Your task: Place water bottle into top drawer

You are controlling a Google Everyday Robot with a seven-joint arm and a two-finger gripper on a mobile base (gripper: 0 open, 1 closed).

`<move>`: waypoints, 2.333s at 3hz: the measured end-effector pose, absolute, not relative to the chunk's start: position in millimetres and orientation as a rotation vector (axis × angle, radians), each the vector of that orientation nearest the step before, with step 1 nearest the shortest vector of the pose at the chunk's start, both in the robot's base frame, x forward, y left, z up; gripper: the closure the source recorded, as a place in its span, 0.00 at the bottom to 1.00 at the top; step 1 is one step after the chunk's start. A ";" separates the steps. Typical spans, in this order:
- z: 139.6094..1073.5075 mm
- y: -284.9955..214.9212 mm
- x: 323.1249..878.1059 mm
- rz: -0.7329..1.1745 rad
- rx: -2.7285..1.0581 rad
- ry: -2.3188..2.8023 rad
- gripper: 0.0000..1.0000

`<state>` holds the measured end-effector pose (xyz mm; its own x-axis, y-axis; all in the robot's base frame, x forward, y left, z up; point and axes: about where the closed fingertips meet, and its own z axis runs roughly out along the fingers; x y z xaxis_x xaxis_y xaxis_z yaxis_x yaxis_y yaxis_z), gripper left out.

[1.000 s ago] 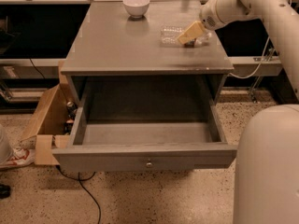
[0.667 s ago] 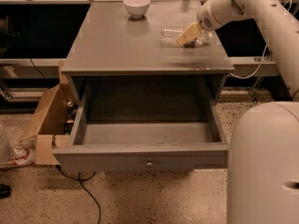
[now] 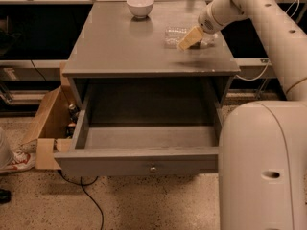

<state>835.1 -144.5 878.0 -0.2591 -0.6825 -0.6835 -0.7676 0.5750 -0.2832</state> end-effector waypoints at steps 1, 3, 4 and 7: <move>868.3 -138.5 838.0 0.148 -1.181 2.027 0.00; 849.9 -124.8 839.7 0.213 -1.219 2.056 0.27; 846.3 -123.9 838.1 0.237 -1.223 2.059 0.50; 864.0 -118.5 817.5 0.350 -1.235 1.993 1.00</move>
Offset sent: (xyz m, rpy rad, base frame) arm 0.0175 0.0121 -0.0146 -0.0137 0.0874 0.0385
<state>817.5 -118.5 864.0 -0.2515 -0.6494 -0.7177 -0.8552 0.4964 -0.1494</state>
